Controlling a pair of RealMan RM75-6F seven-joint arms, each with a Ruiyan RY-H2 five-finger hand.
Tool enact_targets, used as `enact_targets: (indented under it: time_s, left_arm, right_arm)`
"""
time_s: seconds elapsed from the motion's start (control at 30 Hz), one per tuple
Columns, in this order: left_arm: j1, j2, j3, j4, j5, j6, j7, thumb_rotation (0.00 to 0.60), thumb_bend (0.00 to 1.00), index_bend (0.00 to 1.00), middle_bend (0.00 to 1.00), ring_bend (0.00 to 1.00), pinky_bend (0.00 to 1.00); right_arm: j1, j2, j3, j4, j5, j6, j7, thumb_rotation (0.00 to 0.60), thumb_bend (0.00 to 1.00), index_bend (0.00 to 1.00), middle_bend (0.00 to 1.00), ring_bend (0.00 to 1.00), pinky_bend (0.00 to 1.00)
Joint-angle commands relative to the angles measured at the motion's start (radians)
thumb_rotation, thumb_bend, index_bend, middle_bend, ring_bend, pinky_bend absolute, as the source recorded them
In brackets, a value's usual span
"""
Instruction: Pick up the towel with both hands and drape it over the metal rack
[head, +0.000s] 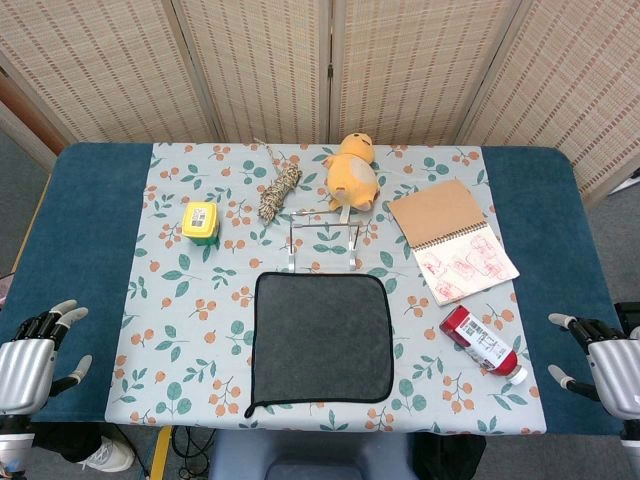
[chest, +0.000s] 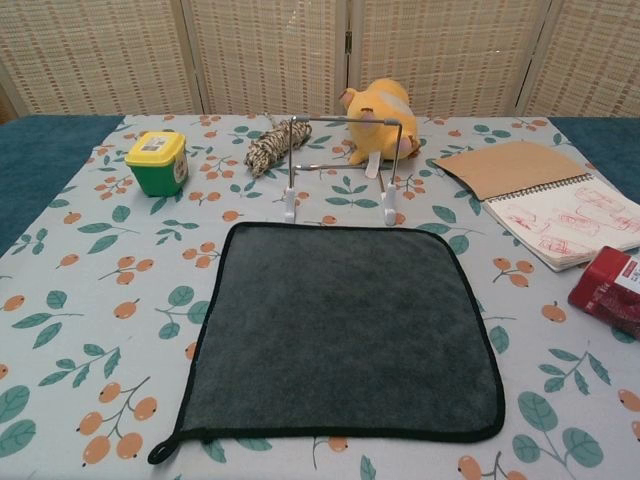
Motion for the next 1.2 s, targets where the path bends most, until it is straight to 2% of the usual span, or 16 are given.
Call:
enact_targets:
  time_s: [0.03, 0.5, 0.6, 0.7, 0.77, 0.97, 1.13, 1.2]
  left_arm:
    - [0.000, -0.001, 0.000, 0.001, 0.000, 0.000, -0.001, 0.600, 0.27, 0.23, 0.19, 0.21, 0.23]
    - [-0.013, -0.004, -0.003, 0.027, 0.020, -0.008, -0.024, 0.600, 0.27, 0.24, 0.19, 0.21, 0.23]
    - [-0.024, -0.005, 0.000, 0.045, 0.054, -0.013, -0.049, 0.600, 0.27, 0.26, 0.22, 0.22, 0.23]
    - [-0.042, -0.006, 0.006, 0.070, 0.100, -0.023, -0.076, 0.600, 0.27, 0.29, 0.29, 0.29, 0.24]
    - [-0.060, -0.004, 0.014, 0.087, 0.137, -0.038, -0.097, 0.600, 0.27, 0.30, 0.37, 0.37, 0.33]
    - [-0.124, -0.006, 0.040, 0.122, 0.238, -0.108, -0.123, 0.600, 0.27, 0.33, 0.55, 0.53, 0.57]
    - [-0.186, -0.036, 0.057, 0.152, 0.323, -0.158, -0.166, 0.600, 0.27, 0.36, 0.69, 0.65, 0.82]
    - [-0.215, -0.056, 0.063, 0.167, 0.353, -0.182, -0.175, 0.600, 0.27, 0.37, 0.73, 0.69, 0.87]
  right_arm:
    - [0.000, 0.000, 0.000, 0.000, 0.000, 0.000, 0.000, 0.600, 0.15, 0.28, 0.39, 0.35, 0.52]
    - [0.017, -0.001, -0.008, -0.015, -0.046, -0.009, -0.008, 0.600, 0.15, 0.28, 0.39, 0.36, 0.52]
    - [0.034, -0.002, -0.012, -0.027, -0.080, -0.021, -0.021, 0.600, 0.15, 0.28, 0.41, 0.40, 0.54]
    - [0.056, -0.007, -0.015, -0.041, -0.116, -0.038, -0.037, 0.600, 0.15, 0.28, 0.46, 0.46, 0.60]
    - [0.076, -0.011, -0.019, -0.053, -0.143, -0.060, -0.049, 0.600, 0.15, 0.28, 0.49, 0.49, 0.63]
    - [0.137, -0.031, -0.033, -0.088, -0.212, -0.132, -0.082, 0.600, 0.15, 0.28, 0.62, 0.62, 0.78]
    - [0.185, -0.052, -0.041, -0.109, -0.249, -0.198, -0.109, 0.600, 0.15, 0.29, 0.71, 0.70, 0.85]
    - [0.205, -0.061, -0.045, -0.117, -0.259, -0.227, -0.122, 0.600, 0.15, 0.29, 0.75, 0.73, 0.87]
